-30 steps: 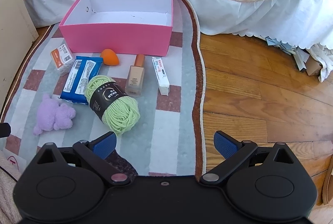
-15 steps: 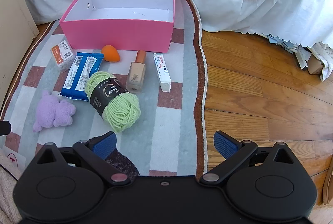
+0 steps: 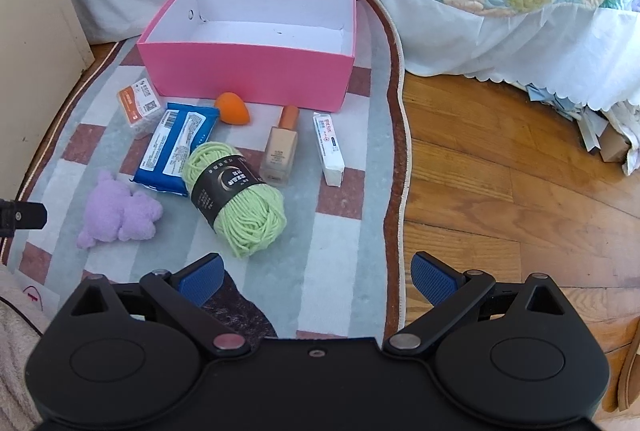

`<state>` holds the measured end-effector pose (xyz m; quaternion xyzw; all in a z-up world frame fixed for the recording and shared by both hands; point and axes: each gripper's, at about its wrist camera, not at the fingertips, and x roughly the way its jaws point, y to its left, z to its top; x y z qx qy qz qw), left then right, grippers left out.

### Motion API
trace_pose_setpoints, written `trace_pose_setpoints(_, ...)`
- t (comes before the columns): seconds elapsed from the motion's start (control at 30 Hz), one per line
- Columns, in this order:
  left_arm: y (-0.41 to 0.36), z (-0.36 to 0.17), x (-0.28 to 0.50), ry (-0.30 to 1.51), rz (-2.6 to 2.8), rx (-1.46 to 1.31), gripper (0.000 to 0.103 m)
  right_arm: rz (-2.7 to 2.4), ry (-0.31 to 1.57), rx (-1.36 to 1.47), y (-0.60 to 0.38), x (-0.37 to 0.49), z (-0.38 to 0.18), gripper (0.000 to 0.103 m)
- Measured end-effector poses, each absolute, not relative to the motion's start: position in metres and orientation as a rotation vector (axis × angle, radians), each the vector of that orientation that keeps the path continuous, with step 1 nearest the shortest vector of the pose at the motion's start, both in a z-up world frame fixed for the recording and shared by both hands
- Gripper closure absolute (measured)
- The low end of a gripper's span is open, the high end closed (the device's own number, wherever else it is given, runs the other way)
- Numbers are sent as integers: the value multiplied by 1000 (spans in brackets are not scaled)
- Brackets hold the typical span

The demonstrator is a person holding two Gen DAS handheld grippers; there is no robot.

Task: Organize objects
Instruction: 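Move the left gripper toward the green yarn ball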

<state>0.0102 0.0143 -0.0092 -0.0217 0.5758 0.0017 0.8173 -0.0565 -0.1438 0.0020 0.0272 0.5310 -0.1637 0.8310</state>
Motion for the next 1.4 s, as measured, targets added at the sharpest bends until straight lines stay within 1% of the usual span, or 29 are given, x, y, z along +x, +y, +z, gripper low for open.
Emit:
trace_pose_setpoints(0.4,7,-8,8,1263,-20,-47,0,-358,1122,77,-154,-61,2,2)
trace_pose_setpoints(0.77,2,8,4,1258,-34,-39,0,-359,1101,65,-158,-64,13,2)
trace_pose_setpoints(0.9,-2,30,7,1209,-68,-14,0,-286,1045,44,-163,-63,31,2)
trace_pose_setpoints(1.0,-6,44,17,1179,-91,-8,0,-174,942,35,-167,-63,47,2)
trace_pose_setpoints(1.07,-8,50,25,1153,-123,-55,2,-102,893,-18,-166,-60,48,2)
trace_pose_setpoints(1.13,-10,55,30,1129,-147,-124,2,-77,915,-61,-169,-50,42,2)
trace_pose_setpoints(1.23,-26,56,39,1126,-232,-132,2,-27,917,15,-180,-39,35,2)
trace_pose_setpoints(1.3,-35,50,47,1146,-282,-153,2,30,916,54,-182,-35,30,2)
trace_pose_setpoints(1.4,-48,36,62,1169,-311,-158,3,103,895,2,-172,-32,26,2)
